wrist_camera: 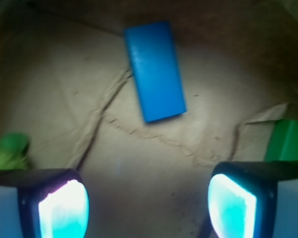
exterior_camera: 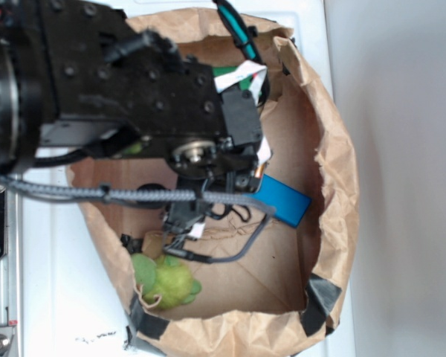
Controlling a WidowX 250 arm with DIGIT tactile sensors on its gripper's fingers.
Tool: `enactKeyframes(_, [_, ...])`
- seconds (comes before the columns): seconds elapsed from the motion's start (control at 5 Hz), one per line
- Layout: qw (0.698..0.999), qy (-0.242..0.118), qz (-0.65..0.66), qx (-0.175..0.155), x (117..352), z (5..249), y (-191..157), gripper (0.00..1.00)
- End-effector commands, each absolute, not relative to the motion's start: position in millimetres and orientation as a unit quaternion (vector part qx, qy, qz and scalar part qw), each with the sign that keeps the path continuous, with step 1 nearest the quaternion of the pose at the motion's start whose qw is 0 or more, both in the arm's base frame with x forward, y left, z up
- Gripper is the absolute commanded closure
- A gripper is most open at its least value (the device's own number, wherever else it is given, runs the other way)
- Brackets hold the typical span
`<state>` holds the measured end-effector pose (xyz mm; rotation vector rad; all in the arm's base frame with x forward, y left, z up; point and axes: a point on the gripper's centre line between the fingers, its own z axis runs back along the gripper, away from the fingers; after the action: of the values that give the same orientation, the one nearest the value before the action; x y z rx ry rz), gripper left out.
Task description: Grab the blue block.
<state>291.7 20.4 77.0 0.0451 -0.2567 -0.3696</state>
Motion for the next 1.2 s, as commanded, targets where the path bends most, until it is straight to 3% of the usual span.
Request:
enactKeyframes(0.0, [0.967, -0.164, -0.193, 0.039, 321, 69, -1, 0.00])
enactKeyframes(0.6, [0.960, -0.177, -0.217, 0.029, 321, 37, -21, 0.00])
enactKeyframes(1.0, [0.959, -0.192, -0.206, 0.041, 337, 27, -24, 0.00])
